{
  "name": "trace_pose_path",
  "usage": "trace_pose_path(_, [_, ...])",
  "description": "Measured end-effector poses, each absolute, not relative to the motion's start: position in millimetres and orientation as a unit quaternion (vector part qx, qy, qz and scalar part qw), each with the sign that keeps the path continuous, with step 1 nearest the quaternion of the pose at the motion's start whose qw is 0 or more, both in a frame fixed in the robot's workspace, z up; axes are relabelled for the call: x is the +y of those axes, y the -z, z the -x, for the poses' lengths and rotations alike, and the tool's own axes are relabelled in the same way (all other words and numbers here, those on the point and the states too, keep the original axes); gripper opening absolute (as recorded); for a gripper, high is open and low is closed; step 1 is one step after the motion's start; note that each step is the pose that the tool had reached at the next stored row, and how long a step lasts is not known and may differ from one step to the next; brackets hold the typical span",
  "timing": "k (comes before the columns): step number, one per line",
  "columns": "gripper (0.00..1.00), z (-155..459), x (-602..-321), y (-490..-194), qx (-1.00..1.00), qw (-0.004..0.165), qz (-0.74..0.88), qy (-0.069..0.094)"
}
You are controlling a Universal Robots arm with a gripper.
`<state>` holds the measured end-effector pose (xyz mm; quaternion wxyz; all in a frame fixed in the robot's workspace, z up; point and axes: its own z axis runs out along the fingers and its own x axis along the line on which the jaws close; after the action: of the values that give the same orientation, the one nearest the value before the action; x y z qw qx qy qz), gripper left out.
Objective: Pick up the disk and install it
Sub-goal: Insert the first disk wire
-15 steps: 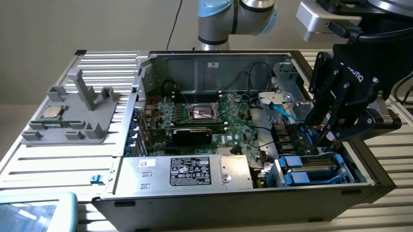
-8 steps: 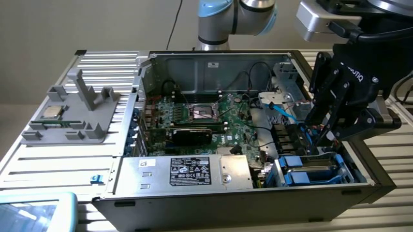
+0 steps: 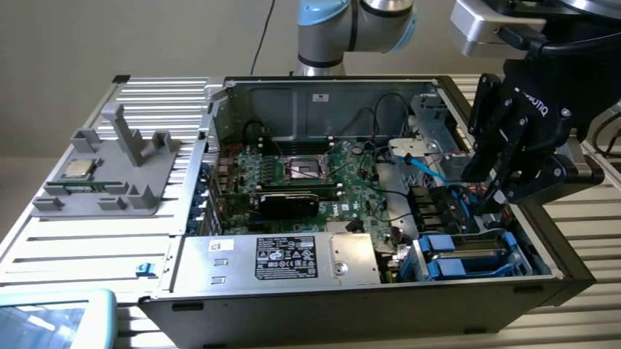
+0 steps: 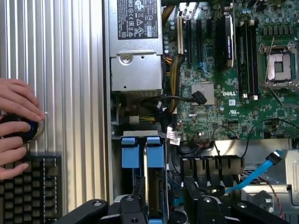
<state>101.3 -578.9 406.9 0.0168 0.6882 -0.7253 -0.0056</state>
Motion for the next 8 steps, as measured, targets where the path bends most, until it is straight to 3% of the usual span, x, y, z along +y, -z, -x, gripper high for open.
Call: trace_pose_path(8, [0.45, -126.1, -573.8, -406.8, -0.725, 0.017, -0.688, 0.006])
